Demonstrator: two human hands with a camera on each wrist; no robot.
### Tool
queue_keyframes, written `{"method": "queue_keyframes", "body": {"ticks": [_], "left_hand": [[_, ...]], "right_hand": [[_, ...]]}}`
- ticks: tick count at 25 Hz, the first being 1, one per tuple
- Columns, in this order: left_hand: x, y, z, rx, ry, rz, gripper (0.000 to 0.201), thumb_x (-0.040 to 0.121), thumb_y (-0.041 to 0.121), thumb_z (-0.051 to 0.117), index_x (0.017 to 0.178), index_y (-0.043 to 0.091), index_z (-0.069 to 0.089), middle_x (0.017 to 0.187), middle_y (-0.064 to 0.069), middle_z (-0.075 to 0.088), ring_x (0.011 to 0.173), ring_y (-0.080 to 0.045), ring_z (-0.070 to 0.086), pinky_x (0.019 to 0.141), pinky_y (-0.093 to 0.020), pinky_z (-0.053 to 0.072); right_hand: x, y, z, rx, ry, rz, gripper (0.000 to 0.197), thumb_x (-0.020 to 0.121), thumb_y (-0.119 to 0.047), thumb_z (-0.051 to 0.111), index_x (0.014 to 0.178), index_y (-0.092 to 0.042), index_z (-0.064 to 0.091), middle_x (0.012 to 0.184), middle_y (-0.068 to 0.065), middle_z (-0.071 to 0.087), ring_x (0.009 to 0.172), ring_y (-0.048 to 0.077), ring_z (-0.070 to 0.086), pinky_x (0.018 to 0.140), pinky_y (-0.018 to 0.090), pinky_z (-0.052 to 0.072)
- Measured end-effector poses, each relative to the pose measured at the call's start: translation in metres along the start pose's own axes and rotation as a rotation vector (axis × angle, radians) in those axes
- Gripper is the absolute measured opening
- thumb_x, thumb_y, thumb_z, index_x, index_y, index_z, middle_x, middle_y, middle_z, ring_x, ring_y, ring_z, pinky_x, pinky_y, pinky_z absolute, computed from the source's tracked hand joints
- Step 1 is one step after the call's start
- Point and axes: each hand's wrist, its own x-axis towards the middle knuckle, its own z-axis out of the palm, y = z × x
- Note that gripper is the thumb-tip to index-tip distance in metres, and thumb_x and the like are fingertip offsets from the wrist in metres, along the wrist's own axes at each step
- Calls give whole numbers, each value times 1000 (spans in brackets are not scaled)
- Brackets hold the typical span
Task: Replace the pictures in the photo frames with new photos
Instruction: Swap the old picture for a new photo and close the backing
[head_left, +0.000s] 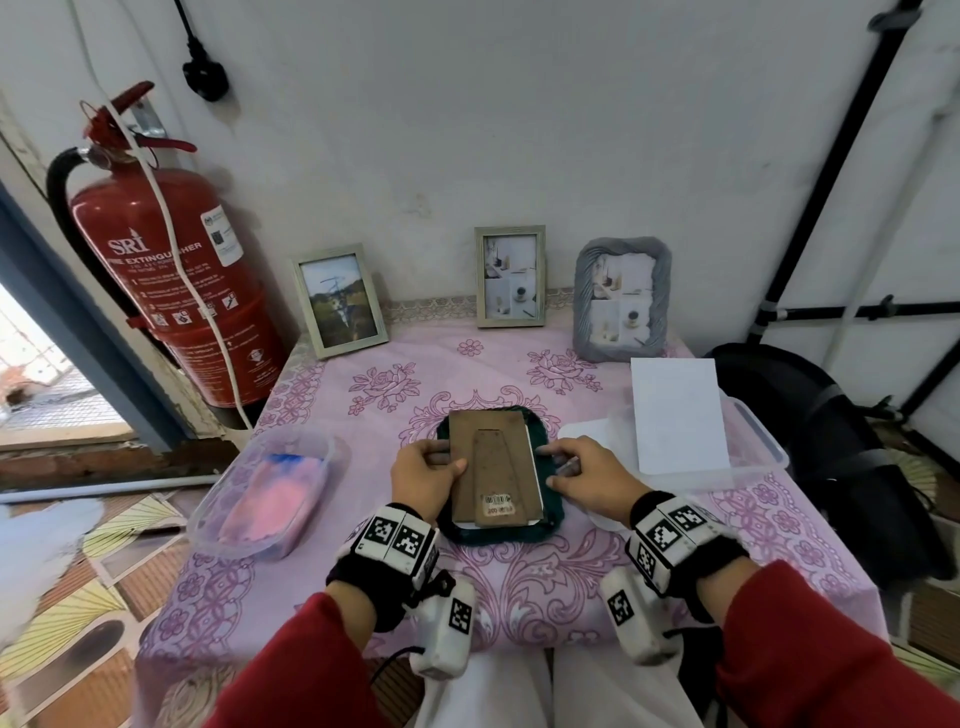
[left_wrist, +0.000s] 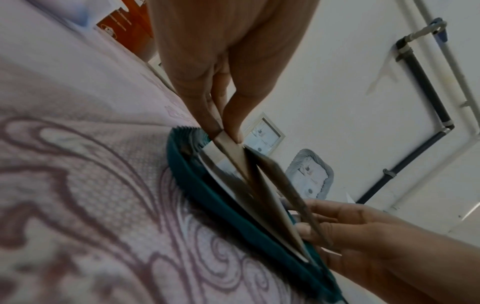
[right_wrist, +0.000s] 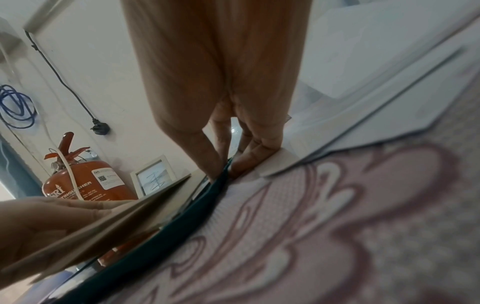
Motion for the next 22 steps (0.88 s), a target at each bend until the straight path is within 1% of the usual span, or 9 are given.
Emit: {"method": "queue_keyframes", "body": {"ticks": [2, 4, 6, 9, 12, 15, 17, 20, 22], "left_hand": [[0, 0, 1, 61, 0, 26, 33, 79, 0, 69, 111, -7, 60, 93, -16, 63, 81, -21, 56, 82, -29, 49], [2, -2, 1, 144, 2, 40, 35, 79, 3, 69, 112, -6, 61, 92, -13, 61, 85, -22, 57, 86, -31, 49], [4, -4, 0, 256, -10, 46, 35, 79, 7, 71, 112, -3, 63, 101, -17, 63, 96, -27, 59, 94, -35, 48], [7, -8, -2, 379, -56, 48, 38, 79, 14, 71, 114, 3, 63, 114, -21, 60, 111, -31, 55, 99, -39, 44], [6, -9, -6, 490, -73, 67, 45, 81, 23, 70, 123, 11, 59, 121, -18, 49, 114, -32, 49, 105, -39, 38], [6, -10, -11, 510, -119, 68, 50, 83, 25, 68, 129, 14, 55, 123, -17, 44, 114, -33, 50, 106, -39, 38], [7, -11, -14, 508, -156, 66, 51, 83, 25, 68, 131, 14, 53, 123, -18, 46, 115, -33, 50, 106, -39, 39], [9, -14, -15, 506, -208, 78, 52, 85, 25, 67, 133, 13, 51, 124, -19, 51, 118, -32, 48, 106, -39, 39], [8, -15, -15, 528, -209, 91, 50, 85, 27, 65, 133, 16, 52, 122, -19, 49, 119, -32, 44, 106, -38, 37]], "right_hand": [[0, 1, 0, 0, 2, 0, 43, 82, -3, 65, 124, -10, 58, 103, 8, 45, 82, 15, 49, 81, 15, 36], [0, 1, 0, -9, 2, -1, 42, 83, -2, 64, 124, -10, 58, 103, 8, 45, 83, 15, 49, 79, 13, 35], [1, 1, 1, -11, 3, -2, 42, 83, -1, 63, 124, -10, 58, 103, 8, 44, 82, 16, 49, 78, 11, 34], [2, 1, 1, -6, 7, -4, 42, 83, -1, 62, 124, -9, 58, 103, 8, 43, 84, 16, 49, 76, 10, 33], [2, 1, 3, -12, 25, -10, 38, 85, -11, 64, 123, -10, 59, 103, 8, 43, 89, 15, 50, 76, 9, 32], [1, 1, 4, -4, 25, -29, 41, 84, -22, 69, 122, -10, 60, 103, 7, 43, 87, 13, 50, 82, 12, 35], [1, 2, 4, -10, 15, -43, 46, 81, -24, 72, 122, -10, 58, 103, 6, 42, 81, 9, 50, 78, 11, 38], [2, 3, 5, -24, 0, -51, 51, 78, -22, 74, 125, -10, 56, 104, 5, 39, 73, -1, 45, 66, 0, 37], [2, 4, 5, -30, -5, -49, 53, 78, -21, 75, 126, -9, 55, 104, 5, 38, 75, 1, 45, 66, -2, 37]]}}
